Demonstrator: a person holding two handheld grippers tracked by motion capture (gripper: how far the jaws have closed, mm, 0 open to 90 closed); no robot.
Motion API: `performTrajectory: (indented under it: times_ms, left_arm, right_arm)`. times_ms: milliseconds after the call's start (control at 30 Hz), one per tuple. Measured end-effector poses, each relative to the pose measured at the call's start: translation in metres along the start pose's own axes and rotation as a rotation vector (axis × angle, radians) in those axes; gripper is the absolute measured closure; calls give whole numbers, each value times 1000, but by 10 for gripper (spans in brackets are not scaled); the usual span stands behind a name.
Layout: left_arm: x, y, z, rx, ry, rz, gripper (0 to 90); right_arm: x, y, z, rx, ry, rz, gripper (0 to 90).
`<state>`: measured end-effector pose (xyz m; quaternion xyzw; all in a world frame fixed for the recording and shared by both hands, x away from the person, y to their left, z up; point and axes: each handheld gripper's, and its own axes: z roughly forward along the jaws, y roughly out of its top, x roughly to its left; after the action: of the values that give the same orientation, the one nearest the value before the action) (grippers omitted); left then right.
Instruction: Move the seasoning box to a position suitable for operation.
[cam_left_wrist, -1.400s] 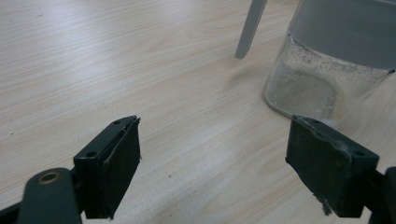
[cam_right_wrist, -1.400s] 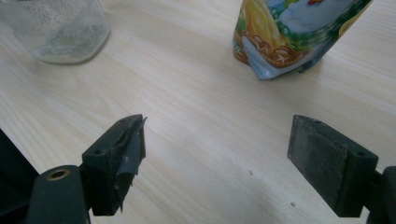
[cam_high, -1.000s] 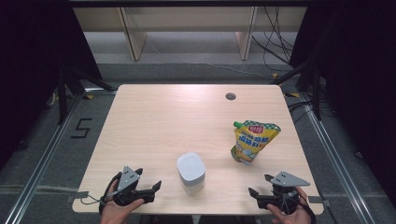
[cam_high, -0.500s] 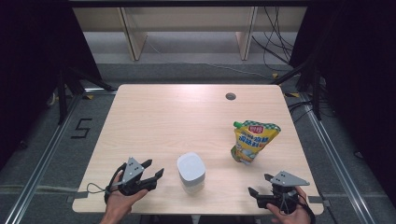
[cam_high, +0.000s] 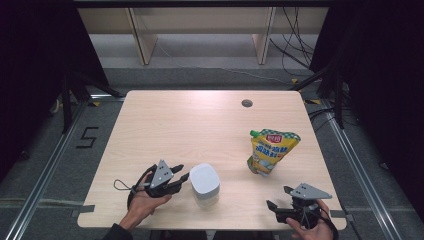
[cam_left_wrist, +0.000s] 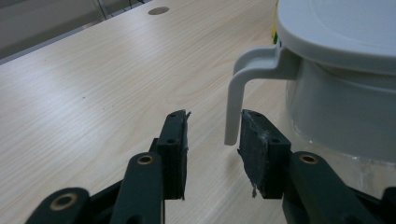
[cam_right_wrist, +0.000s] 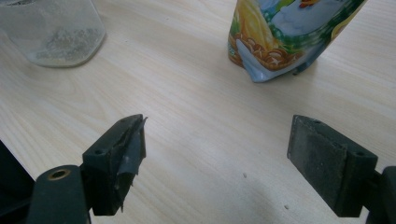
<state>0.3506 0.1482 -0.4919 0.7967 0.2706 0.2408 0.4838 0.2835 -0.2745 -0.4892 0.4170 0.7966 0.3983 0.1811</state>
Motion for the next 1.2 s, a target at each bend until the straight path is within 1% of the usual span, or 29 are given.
performTrajectory:
  times_ms: [33,67,100,133,167,200,233,333,367,400,433,467,500,567,633,667,700,767,833,867,900,933,967,1000,1033,1067,1100,1133,1200]
  left_arm:
    - [0,1,2,4,-1,8,633]
    - [0,1,2,4,-1,8,636]
    - [0,2,3,17,-5,21,636]
    - [1,2,3,23,-26,21,640]
    - [1,2,4,14,-32,24,645]
    - [1,2,5,26,-45,30,658]
    - [2,2,5,28,-41,34,662]
    - [2,2,6,19,-49,26,674]
    - [2,2,7,15,-53,18,679]
    - [3,2,8,12,-58,16,680]
    - [4,2,9,15,-75,26,680]
    - [4,2,9,15,-75,26,681]
    - [3,1,10,19,-81,16,682]
    - [3,2,10,27,-92,27,687]
    - [2,1,12,17,-93,19,687]
    - [2,1,12,15,-102,25,688]
    - [2,2,13,13,-109,19,688]
    - [2,3,13,14,-118,26,688]
    - [5,5,13,5,-128,57,688]
    - [5,5,14,6,-127,57,687]
    - [4,4,14,6,-127,25,687]
    - [4,4,14,3,-126,32,687]
    - [4,4,15,-2,-129,12,687]
    - [4,4,15,-2,-129,12,686]
    - [6,4,16,0,-130,29,686]
    - [7,4,17,11,-131,27,686]
    - [7,4,17,11,-131,27,686]
    - [7,3,19,10,-136,36,685]
    - [6,3,20,10,-141,27,685]
  right_arm:
    - [3,-1,1,9,19,44,202]
    - [3,-1,1,9,19,44,202]
    - [3,0,0,8,21,49,203]
    - [2,0,0,5,20,43,202]
    - [1,0,1,4,19,27,203]
    - [3,0,0,20,16,42,203]
    - [0,0,0,4,-2,4,203]
    - [0,0,0,9,7,8,203]
    - [0,0,1,14,12,19,203]
    - [0,0,0,17,6,18,203]
    - [1,0,1,4,18,36,203]
    - [0,0,0,13,17,23,203]
    - [1,0,0,19,15,32,203]
    - [1,0,0,18,13,28,204]
    - [0,0,1,11,15,19,204]
    - [1,0,1,18,16,38,203]
    - [1,0,1,18,16,38,203]
    - [0,0,2,15,21,20,203]
    - [0,0,1,12,21,22,204]
    - [-1,0,1,9,9,1,204]
    - [2,-1,2,20,21,41,204]
    - [3,0,2,17,22,45,205]
    - [0,0,2,7,23,23,205]
    - [0,0,2,7,23,23,205]
    - [3,0,2,17,23,46,205]
    - [0,0,2,10,8,5,205]
    - [0,0,2,10,8,5,205]
    - [3,0,1,30,23,45,205]
    - [3,-1,2,28,26,44,205]
